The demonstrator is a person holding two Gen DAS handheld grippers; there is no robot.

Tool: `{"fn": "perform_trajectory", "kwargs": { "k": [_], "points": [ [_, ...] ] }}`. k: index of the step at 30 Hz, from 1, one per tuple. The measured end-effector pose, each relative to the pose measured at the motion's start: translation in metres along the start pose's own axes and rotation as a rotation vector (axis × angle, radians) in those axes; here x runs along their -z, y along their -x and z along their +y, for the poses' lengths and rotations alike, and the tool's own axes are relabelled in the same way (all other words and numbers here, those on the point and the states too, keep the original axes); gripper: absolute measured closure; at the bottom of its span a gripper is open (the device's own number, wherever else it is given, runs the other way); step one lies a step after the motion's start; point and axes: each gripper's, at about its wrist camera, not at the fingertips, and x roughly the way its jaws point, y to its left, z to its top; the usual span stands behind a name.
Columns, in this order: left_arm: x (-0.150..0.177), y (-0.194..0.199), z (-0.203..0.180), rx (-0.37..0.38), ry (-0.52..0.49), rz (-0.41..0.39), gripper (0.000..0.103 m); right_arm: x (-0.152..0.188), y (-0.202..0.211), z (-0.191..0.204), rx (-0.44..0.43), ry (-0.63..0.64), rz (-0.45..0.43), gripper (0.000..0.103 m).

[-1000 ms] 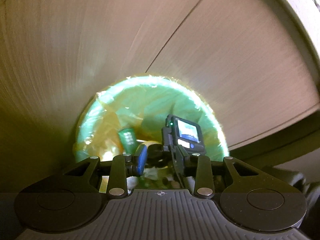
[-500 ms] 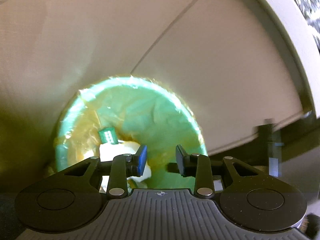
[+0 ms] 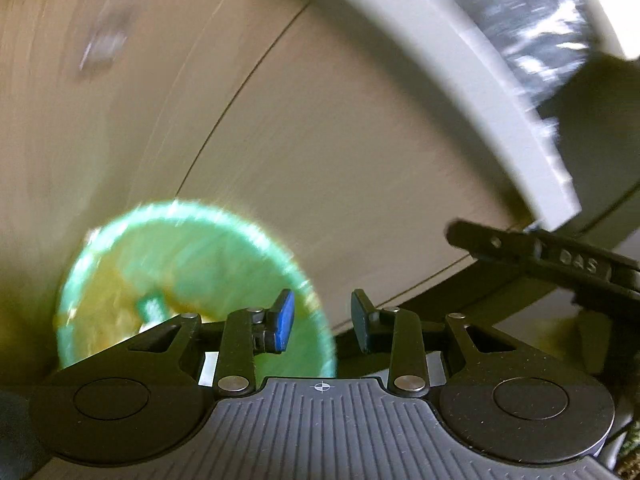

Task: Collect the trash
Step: 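Raise both tools back up to the counter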

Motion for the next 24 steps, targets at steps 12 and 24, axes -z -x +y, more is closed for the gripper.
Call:
{"fn": "perform_trajectory", "kwargs": {
  "k": [12,24],
  "points": [
    [-0.063,0.166,-0.142,-0.086,-0.26,-0.375,0.071,-0.072,0.114,0.055,-0.176,0.184,-0.332,0.038],
    [-0.107,0.301,-0.113,-0.399,-0.142,-0.547,0.071,-0.103,0.172,0.149,-0.376,0.404,-0.455,0.035]
  ]
}}
